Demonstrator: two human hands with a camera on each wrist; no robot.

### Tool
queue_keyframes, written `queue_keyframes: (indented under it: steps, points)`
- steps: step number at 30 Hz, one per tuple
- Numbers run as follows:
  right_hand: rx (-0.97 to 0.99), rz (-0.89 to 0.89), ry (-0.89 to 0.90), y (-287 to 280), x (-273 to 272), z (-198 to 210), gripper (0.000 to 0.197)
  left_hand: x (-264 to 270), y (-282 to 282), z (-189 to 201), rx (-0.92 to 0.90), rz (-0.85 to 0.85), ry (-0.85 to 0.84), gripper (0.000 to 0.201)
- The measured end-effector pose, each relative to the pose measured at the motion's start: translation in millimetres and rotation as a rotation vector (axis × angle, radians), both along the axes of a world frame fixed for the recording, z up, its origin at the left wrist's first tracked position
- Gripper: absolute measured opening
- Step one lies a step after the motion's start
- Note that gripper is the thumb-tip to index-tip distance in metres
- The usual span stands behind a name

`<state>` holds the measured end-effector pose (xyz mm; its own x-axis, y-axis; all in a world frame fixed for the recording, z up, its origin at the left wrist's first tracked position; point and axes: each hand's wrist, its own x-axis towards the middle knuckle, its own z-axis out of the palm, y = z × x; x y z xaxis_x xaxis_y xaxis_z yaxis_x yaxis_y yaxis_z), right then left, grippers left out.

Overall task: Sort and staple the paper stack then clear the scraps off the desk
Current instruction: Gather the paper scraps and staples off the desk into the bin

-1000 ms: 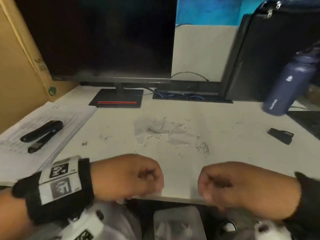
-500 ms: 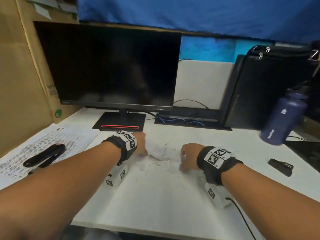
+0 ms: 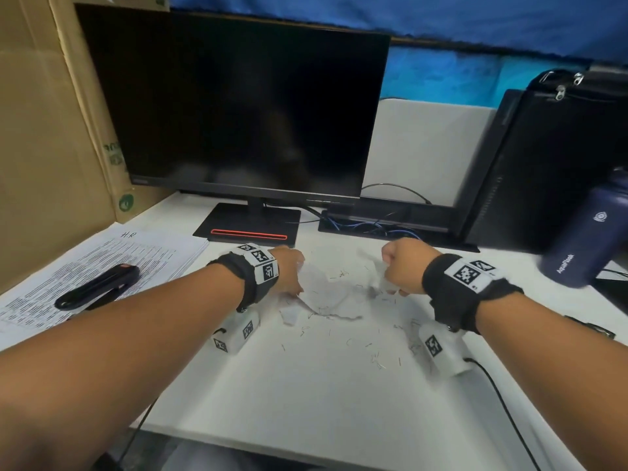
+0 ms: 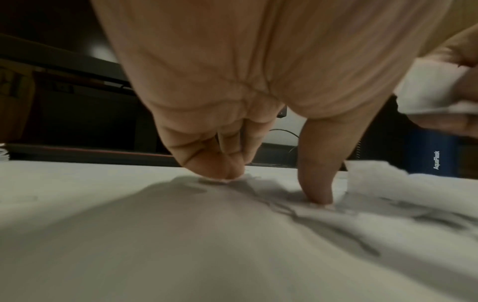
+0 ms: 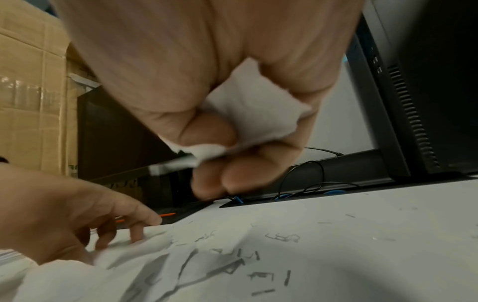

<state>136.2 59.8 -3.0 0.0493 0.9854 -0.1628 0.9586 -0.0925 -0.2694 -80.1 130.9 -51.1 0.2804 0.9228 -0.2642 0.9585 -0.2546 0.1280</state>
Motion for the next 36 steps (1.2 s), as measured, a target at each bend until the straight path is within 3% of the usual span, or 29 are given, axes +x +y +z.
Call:
queue_keyframes:
  steps: [2, 5, 10, 14, 18, 23, 27, 36]
  points:
    - [0.076, -0.031, 0.059, 7.0, -3.2, -0.2, 0.02, 1.8, -0.9, 1.9, 0.006, -0.007, 0.011, 0.07]
    - [0.007, -0.026, 0.094, 13.6, -18.9, -7.7, 0.025, 3.4, -1.2, 3.4, -0.014, -0.029, 0.039, 0.042]
    - [-0.185, 0.074, -0.149, 26.6, -47.5, -34.5, 0.048, -0.7, 0.4, 2.5, -0.001, -0.03, -0.023, 0.046]
    - [-0.173, 0.072, -0.184, 34.2, -56.3, -45.1, 0.044, -7.3, -2.9, 4.5, 0.034, -0.049, -0.032, 0.031]
    - [-0.139, 0.041, -0.131, 33.9, -56.7, -46.5, 0.044, -17.8, -7.8, 12.3, 0.12, -0.015, -0.147, 0.022]
    - [-0.021, 0.025, -0.098, 23.5, -53.0, -29.8, 0.024, -29.7, -13.5, 32.4, 0.2, 0.044, -0.271, 0.016]
    - [0.066, 0.071, -0.178, 16.2, -49.7, -4.5, 0.045, -33.5, -20.5, 47.5, 0.237, 0.063, -0.326, 0.016]
    - [0.071, 0.232, -0.311, -0.1, -51.2, 23.4, 0.018, -18.2, -43.2, 56.1, 0.216, 0.006, -0.302, 0.014]
